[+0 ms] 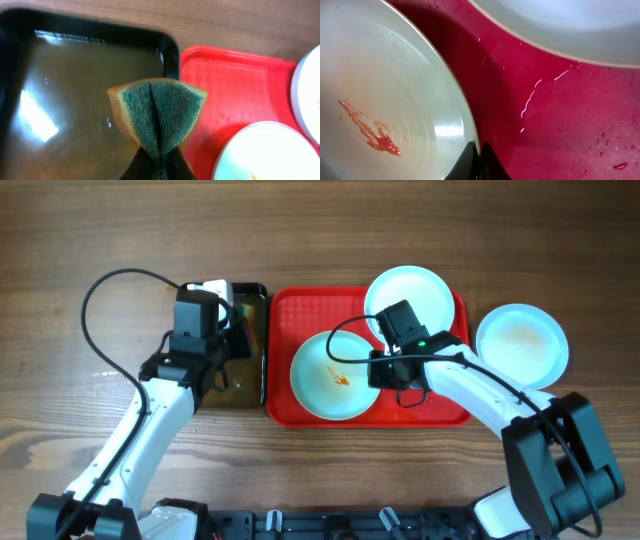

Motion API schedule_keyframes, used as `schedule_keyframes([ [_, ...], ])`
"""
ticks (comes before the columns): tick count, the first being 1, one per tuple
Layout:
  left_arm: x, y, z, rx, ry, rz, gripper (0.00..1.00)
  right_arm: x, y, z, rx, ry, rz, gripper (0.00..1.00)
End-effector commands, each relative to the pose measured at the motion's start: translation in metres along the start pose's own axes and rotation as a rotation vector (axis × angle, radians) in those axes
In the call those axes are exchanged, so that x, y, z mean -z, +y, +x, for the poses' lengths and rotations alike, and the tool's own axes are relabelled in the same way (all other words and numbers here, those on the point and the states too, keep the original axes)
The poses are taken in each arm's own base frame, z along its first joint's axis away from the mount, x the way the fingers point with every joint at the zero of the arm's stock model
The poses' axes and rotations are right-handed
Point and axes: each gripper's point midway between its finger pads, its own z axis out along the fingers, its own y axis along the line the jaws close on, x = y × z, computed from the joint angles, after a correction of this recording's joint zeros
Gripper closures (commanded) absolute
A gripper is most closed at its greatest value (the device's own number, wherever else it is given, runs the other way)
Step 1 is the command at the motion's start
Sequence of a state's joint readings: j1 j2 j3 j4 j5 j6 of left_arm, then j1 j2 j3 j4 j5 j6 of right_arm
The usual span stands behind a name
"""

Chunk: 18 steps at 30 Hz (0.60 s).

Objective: Clean dirty plates on tray and stack at the side
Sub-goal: 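Lift the sponge from the water with the left gripper toward the plate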

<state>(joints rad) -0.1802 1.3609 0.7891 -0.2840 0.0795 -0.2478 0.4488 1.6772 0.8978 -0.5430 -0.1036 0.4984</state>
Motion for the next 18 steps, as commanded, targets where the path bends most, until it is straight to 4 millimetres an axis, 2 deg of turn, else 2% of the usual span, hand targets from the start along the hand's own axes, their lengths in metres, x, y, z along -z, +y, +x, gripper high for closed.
schedule_keyframes([
  [1,0.010,0.007,-0.041,-0.009,-0.173,-0.055,0.96,0.002,0.002,0.000,0.029,-0.008,-0.007,0.94],
  [10,0.022,-0.009,-0.087,-0.015,-0.368,0.005,0.96,0.002,0.002,0.000,0.032,-0.009,-0.007,0.94],
  [18,0.023,-0.009,-0.088,-0.015,-0.374,0.008,0.96,0.002,0.002,-0.001,0.032,-0.012,-0.009,0.94],
])
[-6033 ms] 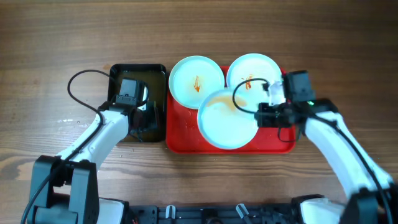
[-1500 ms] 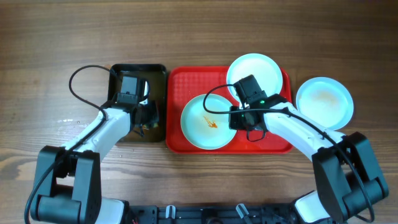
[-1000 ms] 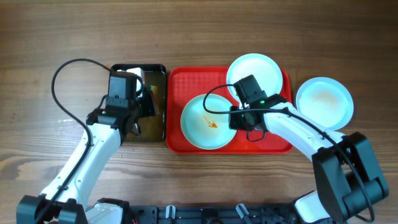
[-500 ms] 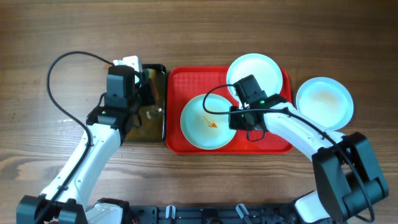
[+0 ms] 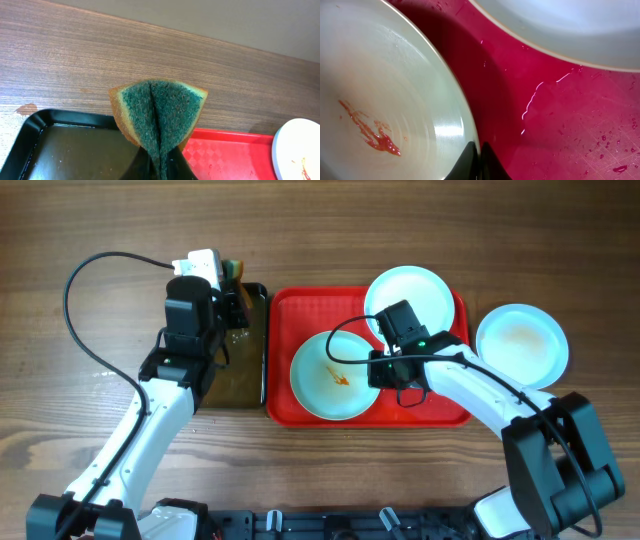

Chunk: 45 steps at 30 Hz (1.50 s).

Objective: Clean dirty plates on tray and stack at the side
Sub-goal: 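Lift the sponge from the water with the left gripper toward the plate, then scrub the held plate with the sponge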

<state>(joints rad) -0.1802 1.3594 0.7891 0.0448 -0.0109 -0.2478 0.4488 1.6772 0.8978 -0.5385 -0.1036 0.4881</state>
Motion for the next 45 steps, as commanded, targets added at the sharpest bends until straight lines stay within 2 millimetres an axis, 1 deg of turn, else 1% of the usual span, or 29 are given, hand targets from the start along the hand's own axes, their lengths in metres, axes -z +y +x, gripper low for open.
schedule_keyframes([
  [1,0.005,0.002,-0.009,-0.006,-0.028,-0.010,0.96,0.002,0.001,0.000,0.021,-0.008,-0.006,0.94],
  [4,0.005,0.003,-0.006,-0.006,-0.015,-0.014,0.96,0.002,0.001,0.000,0.021,-0.008,-0.006,0.94],
  [6,0.005,0.006,0.003,-0.006,0.020,-0.025,0.96,0.002,0.002,0.000,0.021,-0.008,-0.007,0.94],
  [7,0.005,0.009,0.011,-0.006,0.055,-0.036,0.96,0.002,0.002,0.000,0.021,-0.008,-0.007,0.94],
  [8,0.006,0.013,0.025,-0.007,0.110,-0.054,0.96,0.002,0.002,0.000,0.021,-0.009,-0.007,0.94],
  [9,0.008,0.019,0.044,-0.004,0.187,-0.079,0.96,0.002,0.002,0.000,0.021,-0.009,-0.007,0.94],
  [11,0.010,0.028,0.071,-0.006,0.293,-0.113,0.96,0.002,0.002,0.000,0.021,-0.009,-0.007,0.94],
  [12,0.014,0.033,0.088,0.001,0.365,-0.132,0.96,0.002,0.002,0.000,0.021,-0.008,-0.007,0.94],
  [14,0.020,0.037,0.104,0.046,0.427,-0.161,0.96,0.002,0.002,0.000,0.021,-0.009,-0.007,0.94],
  [16,0.021,0.033,0.106,0.056,0.442,-0.138,0.96,0.002,0.002,0.000,0.021,-0.009,-0.007,0.94],
  [17,0.021,0.027,0.107,0.064,0.450,-0.104,0.96,0.002,0.002,0.000,0.021,-0.008,-0.007,0.94],
  [19,0.021,0.002,0.109,0.094,0.476,0.037,0.96,0.002,0.002,0.000,0.021,-0.009,-0.007,0.94],
  [21,0.029,-0.042,0.110,0.125,0.514,0.266,0.96,0.002,0.002,-0.001,0.021,-0.011,-0.008,0.94],
  [22,0.032,-0.054,0.110,0.146,0.525,0.314,0.96,0.002,0.002,-0.001,0.021,-0.011,-0.008,0.94],
  [24,0.035,-0.077,0.116,0.187,0.548,0.350,0.96,0.002,0.002,-0.001,0.021,-0.014,-0.010,0.94],
  [27,0.032,-0.113,0.129,0.217,0.577,0.407,0.96,0.002,0.002,-0.001,0.021,-0.013,-0.010,0.94],
  [29,0.025,-0.135,0.144,0.261,0.615,0.435,0.96,0.002,0.002,-0.001,0.021,-0.013,-0.010,0.94],
  [32,0.019,-0.166,0.168,0.283,0.688,0.537,0.96,0.002,0.002,-0.001,0.021,-0.014,-0.010,0.94],
  [33,0.016,-0.171,0.177,0.296,0.710,0.540,0.96,0.002,0.002,-0.001,0.021,-0.014,-0.010,0.94],
  [34,0.010,-0.177,0.193,0.310,0.742,0.538,0.96,0.002,0.002,-0.001,0.021,-0.014,-0.010,0.94],
  [35,0.008,-0.179,0.200,0.319,0.759,0.534,0.96,0.002,0.002,-0.001,0.021,-0.014,-0.010,0.94],
  [37,0.006,-0.187,0.222,0.325,0.816,0.551,0.96,0.002,0.002,-0.001,0.022,-0.014,-0.010,0.95],
  [38,0.004,-0.186,0.231,0.323,0.835,0.541,0.96,0.002,0.002,-0.001,0.022,-0.014,-0.010,0.95],
  [39,0.001,-0.180,0.238,0.324,0.849,0.511,0.96,0.002,0.002,-0.001,0.021,-0.013,-0.009,0.95],
  [41,-0.008,-0.161,0.242,0.313,0.828,0.408,0.96,0.002,0.002,-0.001,0.022,-0.013,-0.009,0.95],
  [43,-0.018,-0.138,0.241,0.271,0.791,0.325,0.96,0.002,0.002,-0.001,0.022,-0.013,-0.009,0.95],
  [45,-0.021,-0.123,0.232,0.262,0.773,0.300,0.96,0.002,0.002,-0.001,0.022,-0.013,-0.009,0.95],
])
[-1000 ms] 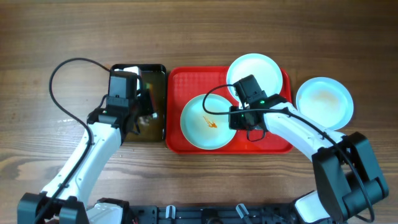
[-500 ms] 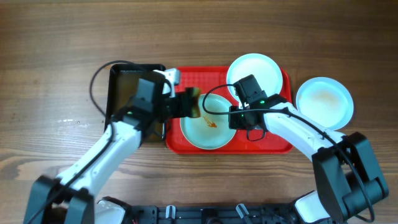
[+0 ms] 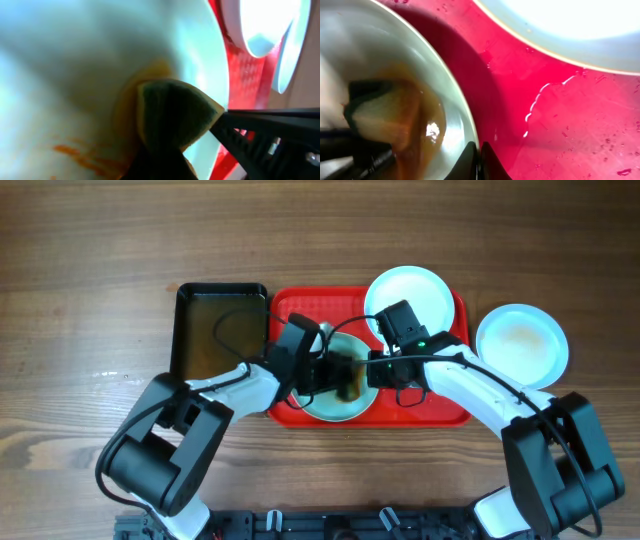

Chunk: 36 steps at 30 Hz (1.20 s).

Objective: Clean dirty plates on tray and stack at the side
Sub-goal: 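Scrub the held plate with the sponge, then return the sponge to the black tray with the left gripper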

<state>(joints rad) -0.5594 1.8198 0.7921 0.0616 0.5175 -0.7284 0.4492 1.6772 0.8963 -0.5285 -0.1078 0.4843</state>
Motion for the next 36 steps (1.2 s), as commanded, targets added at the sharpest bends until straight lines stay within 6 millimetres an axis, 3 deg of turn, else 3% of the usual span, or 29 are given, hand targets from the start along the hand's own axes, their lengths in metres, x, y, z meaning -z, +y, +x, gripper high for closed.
schedule_keyframes([
  [1,0.018,0.033,-0.026,-0.004,-0.098,-0.117,0.96,0.003,0.000,0.000,0.017,-0.008,-0.001,0.95],
  [4,0.043,0.040,-0.038,-0.061,-0.153,-0.186,0.96,0.003,0.001,0.000,0.017,-0.008,-0.002,0.95],
  [8,0.088,0.002,-0.046,-0.246,-0.242,-0.154,0.96,0.003,0.001,0.000,0.017,-0.008,-0.002,0.94],
  [9,0.104,0.004,-0.052,-0.252,-0.291,-0.197,0.96,0.003,0.001,0.000,0.017,-0.008,-0.002,0.94],
  [11,0.127,0.014,-0.058,-0.268,-0.351,-0.288,0.96,0.003,0.001,0.000,0.017,-0.008,-0.002,0.94],
  [13,0.158,0.039,-0.068,-0.271,-0.411,-0.423,0.96,0.003,0.001,0.000,0.017,-0.008,-0.002,0.94],
  [16,0.180,0.073,-0.079,-0.234,-0.442,-0.543,0.96,0.003,0.001,0.000,0.017,-0.008,-0.002,0.94],
  [20,0.182,0.113,-0.079,-0.176,-0.385,-0.618,0.96,0.003,0.001,0.000,0.017,-0.008,-0.002,0.95],
  [22,0.171,0.129,-0.071,-0.145,-0.319,-0.640,0.96,0.003,0.001,0.000,0.016,-0.008,-0.002,0.94],
  [25,0.148,0.138,-0.059,-0.120,-0.227,-0.600,0.96,0.003,0.001,0.000,0.017,-0.008,-0.002,0.94],
  [26,0.144,0.141,-0.057,-0.113,-0.209,-0.603,0.89,0.003,0.001,0.000,0.017,-0.008,-0.002,0.94],
  [28,0.142,0.148,-0.056,-0.107,-0.199,-0.621,0.39,0.003,0.001,0.000,0.016,-0.007,-0.001,0.94],
  [31,0.151,0.160,-0.063,-0.108,-0.236,-0.708,0.36,0.003,0.000,0.000,0.017,-0.006,-0.001,0.94],
  [36,0.142,0.163,-0.069,-0.118,-0.262,-0.695,0.36,0.003,0.000,0.001,0.016,-0.005,0.000,0.94],
])
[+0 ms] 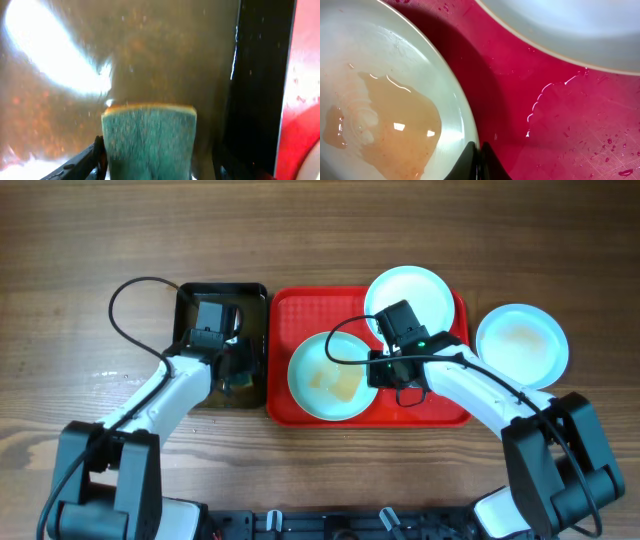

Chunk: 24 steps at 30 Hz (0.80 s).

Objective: Clean dirty plates on tray and stack at the side
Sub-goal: 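Return the sponge to the black tray with the left gripper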

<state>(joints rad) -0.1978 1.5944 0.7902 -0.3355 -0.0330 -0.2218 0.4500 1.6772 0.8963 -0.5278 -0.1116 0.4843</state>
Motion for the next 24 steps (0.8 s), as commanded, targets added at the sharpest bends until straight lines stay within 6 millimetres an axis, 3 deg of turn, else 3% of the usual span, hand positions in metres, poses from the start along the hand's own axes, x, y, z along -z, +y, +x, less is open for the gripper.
schedule_keyframes([
  [1,-0.015,0.006,0.014,-0.003,0.042,-0.019,0.37,0.003,-0.001,0.000,0.015,-0.007,0.003,0.94],
  [4,-0.022,0.006,0.018,-0.004,0.061,-0.022,0.42,0.003,-0.001,0.000,0.015,-0.007,0.003,0.94],
  [5,-0.023,0.006,0.019,-0.004,0.062,-0.022,0.63,0.003,-0.001,0.000,0.015,-0.007,0.003,0.94],
  [6,-0.022,0.006,0.017,-0.004,0.057,-0.020,0.96,0.003,-0.001,0.000,0.015,-0.006,0.004,0.94],
  [10,-0.016,0.000,-0.005,-0.003,0.007,-0.006,0.96,0.003,-0.001,0.000,0.016,-0.006,0.004,0.94],
  [11,-0.014,-0.001,-0.007,-0.002,0.005,-0.005,0.69,0.003,-0.001,0.001,0.016,-0.005,0.004,0.94],
  [12,-0.013,0.001,-0.002,-0.002,0.027,-0.011,0.52,0.003,-0.001,0.001,0.015,-0.005,0.004,0.94],
  [13,-0.013,0.003,0.005,-0.003,0.054,-0.019,0.51,0.003,-0.001,0.001,0.015,-0.004,0.005,0.94],
  [16,-0.005,-0.005,0.054,0.006,0.264,0.047,0.50,0.003,-0.001,0.001,0.015,-0.005,0.004,0.94],
  [18,-0.004,-0.010,0.056,0.010,0.276,0.079,0.53,0.003,-0.001,0.001,0.015,-0.005,0.004,0.94],
  [19,-0.004,-0.011,0.055,0.009,0.272,0.080,0.60,0.003,-0.001,0.001,0.015,-0.004,0.005,0.94],
  [20,-0.004,-0.011,0.054,0.009,0.269,0.081,0.88,0.003,-0.001,0.001,0.015,-0.002,0.005,0.94],
  [21,-0.004,-0.011,0.054,0.009,0.269,0.081,0.96,0.003,-0.001,0.002,0.015,-0.001,0.006,0.94],
  [24,-0.005,-0.002,0.047,0.001,0.235,0.028,0.96,0.003,-0.001,0.001,0.015,-0.002,0.006,0.94],
])
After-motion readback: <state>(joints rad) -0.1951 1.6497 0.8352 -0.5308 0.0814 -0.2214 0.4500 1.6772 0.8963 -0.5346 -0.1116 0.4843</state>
